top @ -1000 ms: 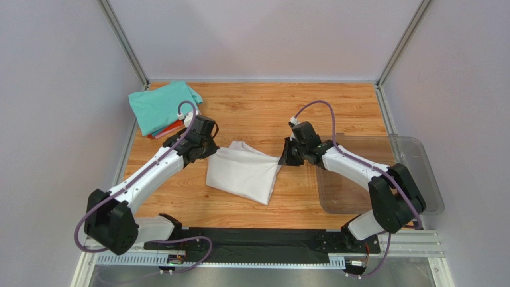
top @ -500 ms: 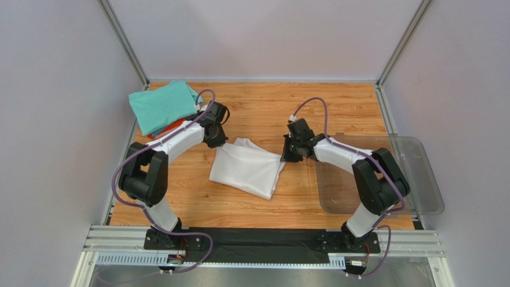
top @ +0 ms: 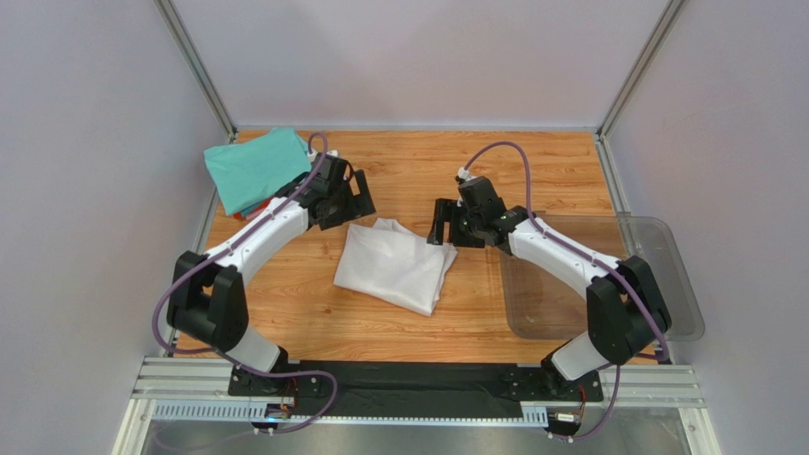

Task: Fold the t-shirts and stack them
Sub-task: Fold the tshirt

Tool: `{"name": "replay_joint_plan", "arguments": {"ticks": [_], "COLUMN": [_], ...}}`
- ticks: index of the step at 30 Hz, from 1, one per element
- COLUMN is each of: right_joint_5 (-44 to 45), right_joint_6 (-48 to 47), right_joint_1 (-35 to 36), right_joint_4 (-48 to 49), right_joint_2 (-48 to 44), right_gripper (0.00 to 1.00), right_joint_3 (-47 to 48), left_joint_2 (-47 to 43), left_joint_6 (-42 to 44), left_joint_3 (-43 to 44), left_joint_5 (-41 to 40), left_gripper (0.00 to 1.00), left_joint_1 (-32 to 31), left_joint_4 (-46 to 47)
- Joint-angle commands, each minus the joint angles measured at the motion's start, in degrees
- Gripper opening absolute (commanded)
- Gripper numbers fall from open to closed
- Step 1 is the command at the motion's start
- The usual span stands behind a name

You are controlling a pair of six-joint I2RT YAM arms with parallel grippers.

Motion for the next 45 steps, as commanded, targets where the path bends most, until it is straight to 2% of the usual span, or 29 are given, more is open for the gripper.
{"name": "replay_joint_plan", "arguments": {"ticks": [1,2,3,8,14,19,27,30,33,35,40,45], "right_joint_5": [-2.04,-2.12,-3.00,-4.85,0.77,-0.02,1.13,-0.19,0.68,2.08,2.18,2.27], "right_joint_6": [0.36,0.72,1.15,3.27,-1.20,-2.70,-5.95,-7.71,-10.08,-12.81,-15.45,-13.00], "right_joint_1": [3.84,5.15,5.69,6.48,5.26,2.62,0.95,1.21,2.09,2.88,4.11,8.32], "right_joint_4": [0.65,1.35,2.23,5.84,3.91,3.29,2.41,2.06,0.84,-0.39,-4.44,-4.27], "right_joint_2": [-4.55,-4.64,-4.64,0.27,7.48,14.33,20.41,18.58,13.49,10.32,-2.86,-20.41], "right_gripper": [0.86,0.96,1.00,1.00,1.00,1.00,1.00,1.00,1.00,1.00,1.00,1.00], "right_joint_3": [-0.59,-0.95,-1.38,-0.69,3.53,3.97,5.20,5.12,4.76,5.55,5.91,-2.24], "left_joint_2": [-5.68,-6.38,-6.30,-2.27,6.60,13.55,14.80,9.80,1.11,-6.10,-21.73,-33.44], "left_joint_6": [2.26,2.08,1.91,1.91,3.05,3.67,2.70,1.91,2.17,2.61,3.84,1.91], "left_joint_3": [-5.58,-6.99,-8.92,-10.70,-7.63,-4.28,-8.31,-13.67,-18.16,-18.96,-20.54,-27.12], "left_joint_5": [9.36,10.61,11.67,17.21,18.45,17.83,18.36,18.36,17.22,15.64,9.58,2.30], "left_gripper": [1.00,1.00,1.00,1.00,1.00,1.00,1.00,1.00,1.00,1.00,1.00,1.00], "left_joint_1": [-0.15,-0.24,-0.24,-0.42,-0.42,-0.33,-0.42,-0.51,-1.12,-1.65,-5.07,-5.17], "left_joint_4": [6.31,7.98,10.09,15.46,22.76,21.54,20.65,21.88,22.24,19.19,12.32,5.37]}}
